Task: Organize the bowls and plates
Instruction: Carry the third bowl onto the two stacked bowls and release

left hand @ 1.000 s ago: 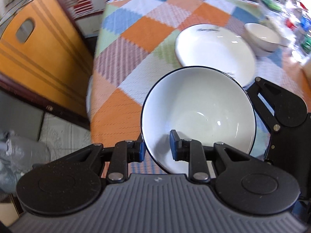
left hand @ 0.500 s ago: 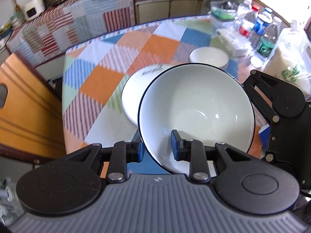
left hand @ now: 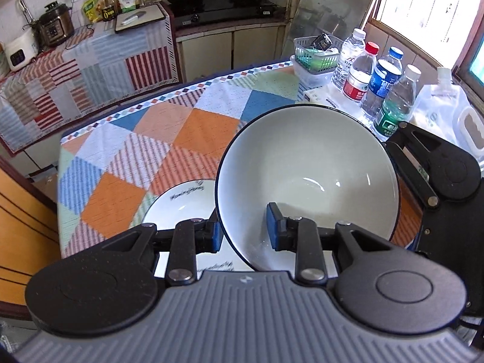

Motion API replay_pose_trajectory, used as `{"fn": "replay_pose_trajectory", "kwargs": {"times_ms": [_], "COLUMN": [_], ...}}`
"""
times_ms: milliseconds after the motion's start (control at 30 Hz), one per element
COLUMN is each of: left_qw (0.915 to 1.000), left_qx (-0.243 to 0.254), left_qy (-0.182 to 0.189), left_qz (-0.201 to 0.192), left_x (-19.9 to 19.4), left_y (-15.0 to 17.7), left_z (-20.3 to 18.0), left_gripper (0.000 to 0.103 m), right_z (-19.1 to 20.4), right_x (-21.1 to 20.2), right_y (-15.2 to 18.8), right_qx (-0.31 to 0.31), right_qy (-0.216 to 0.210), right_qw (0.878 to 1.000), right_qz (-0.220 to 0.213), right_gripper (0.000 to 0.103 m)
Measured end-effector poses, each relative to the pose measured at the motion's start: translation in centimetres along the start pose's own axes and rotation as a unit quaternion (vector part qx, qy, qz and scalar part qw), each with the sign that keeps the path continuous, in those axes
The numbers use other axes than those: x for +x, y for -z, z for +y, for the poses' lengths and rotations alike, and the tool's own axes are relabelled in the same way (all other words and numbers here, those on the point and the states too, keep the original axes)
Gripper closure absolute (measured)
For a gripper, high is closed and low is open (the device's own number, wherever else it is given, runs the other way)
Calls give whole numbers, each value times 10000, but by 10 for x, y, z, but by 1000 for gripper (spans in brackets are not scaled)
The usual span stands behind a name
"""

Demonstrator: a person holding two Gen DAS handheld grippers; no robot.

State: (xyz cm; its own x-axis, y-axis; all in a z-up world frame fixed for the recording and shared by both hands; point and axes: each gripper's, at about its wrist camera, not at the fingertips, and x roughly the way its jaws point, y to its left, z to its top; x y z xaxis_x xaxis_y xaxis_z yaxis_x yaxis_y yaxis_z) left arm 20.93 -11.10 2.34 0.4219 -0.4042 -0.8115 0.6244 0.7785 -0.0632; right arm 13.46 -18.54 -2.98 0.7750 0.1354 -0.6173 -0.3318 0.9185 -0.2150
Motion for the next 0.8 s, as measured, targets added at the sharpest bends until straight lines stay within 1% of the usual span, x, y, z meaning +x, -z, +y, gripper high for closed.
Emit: {"fn": "replay_pose_trajectory", "kwargs": {"times_ms": [133, 333, 500, 633, 767, 800], "left_qw": [9998, 9984, 9970, 9936, 9910, 9912], "left_qx": [-133, -379, -496, -710, -696, -674], "left_qy": [127, 298, 276, 365, 495, 493], "left_qz": [81, 297, 522, 794, 1031, 1023], "left_x": [36, 96, 145, 180, 202, 204], "left_y": [-19, -43, -53, -58, -61, -61], "left_z": [-3, -1, -2, 4, 4, 3], "left_gripper": [77, 75, 75, 75, 75, 75], "right_z": [-24, -64, -93, -105, -123, -125], "right_x": [15, 48, 81, 105, 119, 121], "right_y": [1, 11, 23, 31, 36, 36], "right_qx": [42, 108, 252, 255, 534, 571], "right_qy": [57, 11, -195, -284, -508, -561], "right_qw": [9997, 9981, 9941, 9896, 9825, 9812], "right_qz": [254, 610, 1041, 1386, 1710, 1756], "right_gripper": [4, 4, 5, 5, 5, 5]}}
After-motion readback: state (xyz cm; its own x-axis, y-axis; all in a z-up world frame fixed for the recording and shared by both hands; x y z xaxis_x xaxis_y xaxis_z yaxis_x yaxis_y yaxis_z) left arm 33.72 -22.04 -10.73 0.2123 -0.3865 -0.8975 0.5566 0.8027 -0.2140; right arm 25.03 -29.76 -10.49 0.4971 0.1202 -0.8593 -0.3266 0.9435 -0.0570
